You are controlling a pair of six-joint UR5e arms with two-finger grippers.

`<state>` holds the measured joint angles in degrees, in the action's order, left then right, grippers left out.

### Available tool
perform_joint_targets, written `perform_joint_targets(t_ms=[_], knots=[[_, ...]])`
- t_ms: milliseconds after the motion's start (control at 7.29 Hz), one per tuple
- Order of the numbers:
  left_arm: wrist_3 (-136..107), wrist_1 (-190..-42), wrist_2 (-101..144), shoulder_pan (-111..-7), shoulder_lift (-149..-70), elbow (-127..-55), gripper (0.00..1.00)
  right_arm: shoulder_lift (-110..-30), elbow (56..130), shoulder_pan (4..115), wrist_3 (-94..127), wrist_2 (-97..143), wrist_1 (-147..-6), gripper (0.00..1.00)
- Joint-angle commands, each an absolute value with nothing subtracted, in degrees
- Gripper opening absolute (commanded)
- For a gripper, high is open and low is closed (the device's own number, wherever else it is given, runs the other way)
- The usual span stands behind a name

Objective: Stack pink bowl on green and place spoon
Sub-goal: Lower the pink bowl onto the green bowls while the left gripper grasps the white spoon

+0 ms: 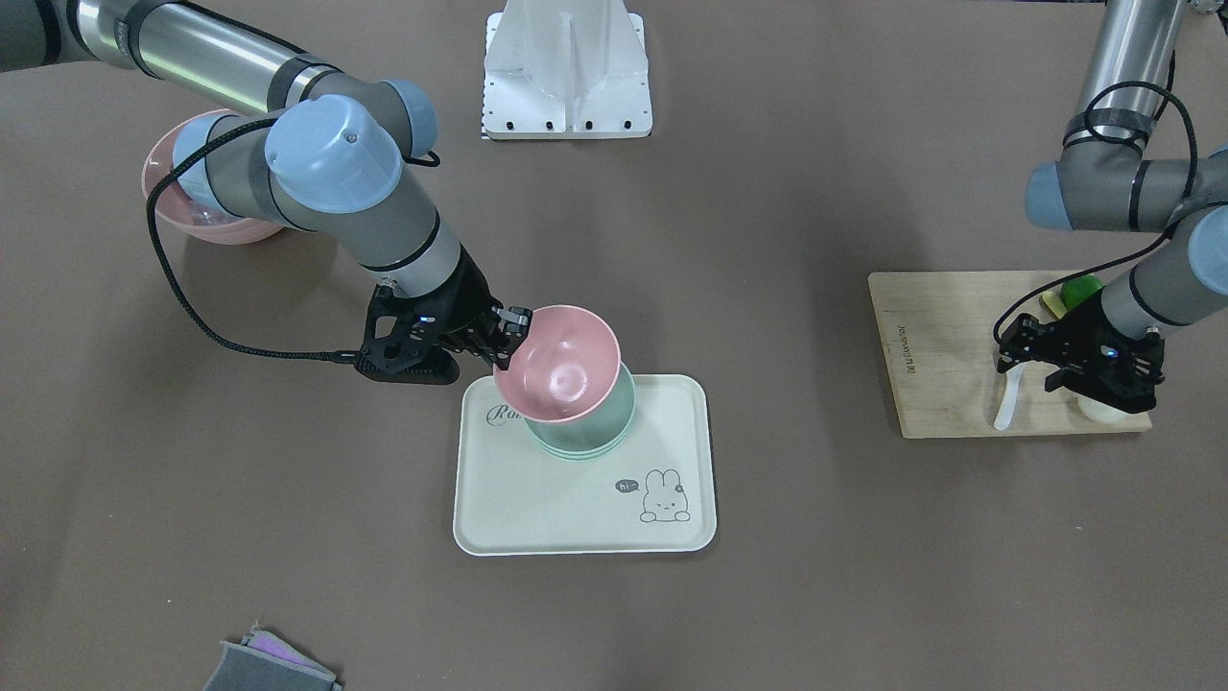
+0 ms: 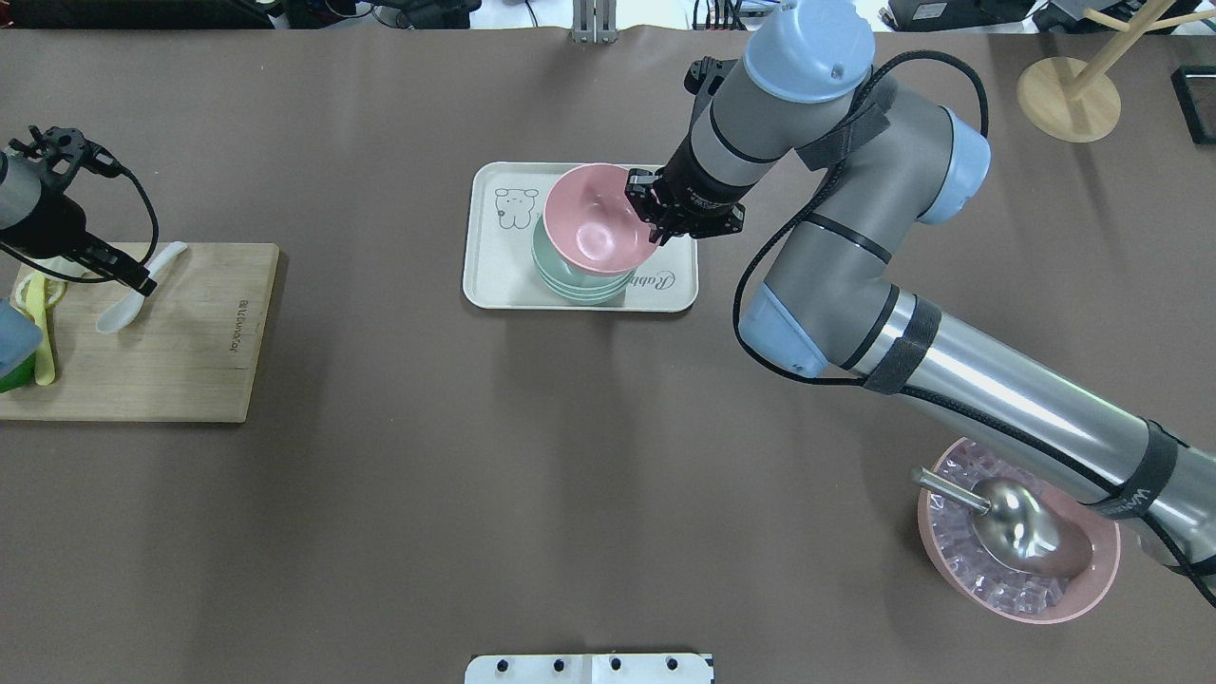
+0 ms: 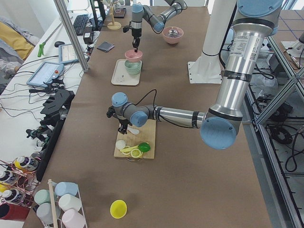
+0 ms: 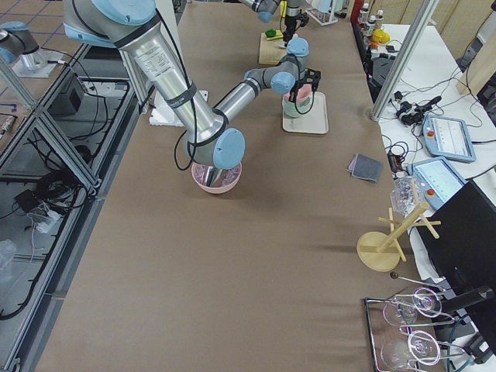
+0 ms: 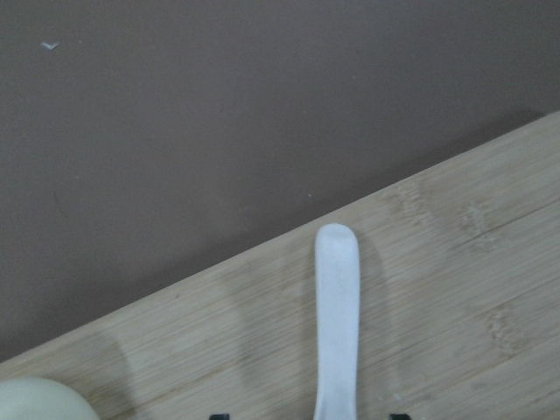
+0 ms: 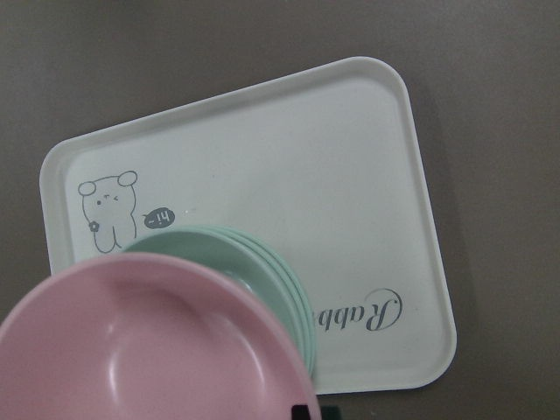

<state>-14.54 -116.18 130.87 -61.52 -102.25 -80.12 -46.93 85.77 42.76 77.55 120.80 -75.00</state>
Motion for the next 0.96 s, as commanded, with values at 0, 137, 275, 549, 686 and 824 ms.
perform_joint_targets(t_ms=[0,137,275,549,686,824], knots=[[-15.0,-116.2,131.0,-61.1,-102.8,-79.7,0.68,-45.2,83.2,42.2,77.6,119.3,-74.7,0.0],[-15.1,-116.2,130.9,-60.6,-103.0,-79.7,0.68,-45.2,83.1,41.9,77.7,118.6,-73.7,0.0],[-15.1,-116.2,130.9,-60.5,-103.1,-79.6,0.68,-45.0,82.3,41.7,77.7,118.5,-73.3,0.0],[-15.8,-116.2,130.9,-60.4,-103.2,-79.6,0.67,-44.4,81.0,41.3,77.7,118.1,-72.2,0.0],[-15.8,-116.3,130.9,-60.3,-103.2,-79.3,0.66,-44.0,80.7,41.1,77.7,118.1,-72.2,0.0],[-15.8,-116.2,130.9,-60.1,-103.4,-79.3,0.63,-43.9,80.4,41.0,77.6,118.0,-72.2,0.0]])
